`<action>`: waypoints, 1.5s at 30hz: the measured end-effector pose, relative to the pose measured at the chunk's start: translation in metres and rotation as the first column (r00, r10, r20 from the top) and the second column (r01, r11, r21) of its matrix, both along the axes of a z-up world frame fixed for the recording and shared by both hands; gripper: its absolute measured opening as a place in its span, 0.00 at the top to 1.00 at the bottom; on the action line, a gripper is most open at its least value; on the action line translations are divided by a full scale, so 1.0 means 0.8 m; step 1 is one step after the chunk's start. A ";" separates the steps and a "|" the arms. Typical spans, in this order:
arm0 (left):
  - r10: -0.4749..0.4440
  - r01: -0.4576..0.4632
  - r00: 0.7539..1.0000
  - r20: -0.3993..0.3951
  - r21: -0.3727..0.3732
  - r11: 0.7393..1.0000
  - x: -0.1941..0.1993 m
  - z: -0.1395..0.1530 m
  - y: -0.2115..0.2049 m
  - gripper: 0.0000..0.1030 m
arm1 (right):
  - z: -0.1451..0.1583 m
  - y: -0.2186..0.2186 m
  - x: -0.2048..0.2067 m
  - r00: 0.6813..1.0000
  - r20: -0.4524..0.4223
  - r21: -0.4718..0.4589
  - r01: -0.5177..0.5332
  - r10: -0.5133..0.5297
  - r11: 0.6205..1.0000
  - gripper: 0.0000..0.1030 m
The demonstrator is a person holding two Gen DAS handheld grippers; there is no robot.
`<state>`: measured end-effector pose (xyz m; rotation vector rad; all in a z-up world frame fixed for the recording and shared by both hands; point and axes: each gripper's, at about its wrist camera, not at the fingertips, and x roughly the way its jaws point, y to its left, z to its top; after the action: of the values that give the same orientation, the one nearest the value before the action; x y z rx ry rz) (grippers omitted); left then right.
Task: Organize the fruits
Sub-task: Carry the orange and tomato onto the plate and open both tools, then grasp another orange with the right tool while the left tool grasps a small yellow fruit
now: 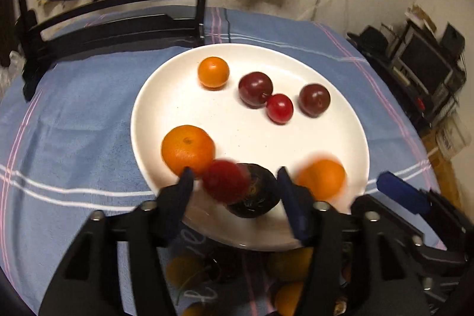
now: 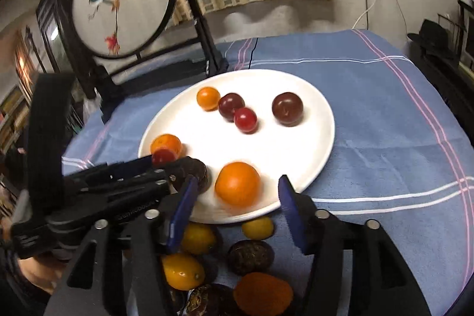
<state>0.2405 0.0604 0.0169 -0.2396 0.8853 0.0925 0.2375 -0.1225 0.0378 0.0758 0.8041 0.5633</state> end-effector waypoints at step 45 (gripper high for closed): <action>0.098 -0.096 0.995 -0.022 0.078 0.992 -0.169 -0.026 0.035 0.11 | -0.064 0.032 -0.168 0.986 -0.064 -0.202 -0.164 0.154 0.966 0.46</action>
<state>0.1056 0.0881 -0.0036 -0.2102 0.8935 0.2198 0.1031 -0.0965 -0.0133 -0.1682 0.9170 0.6281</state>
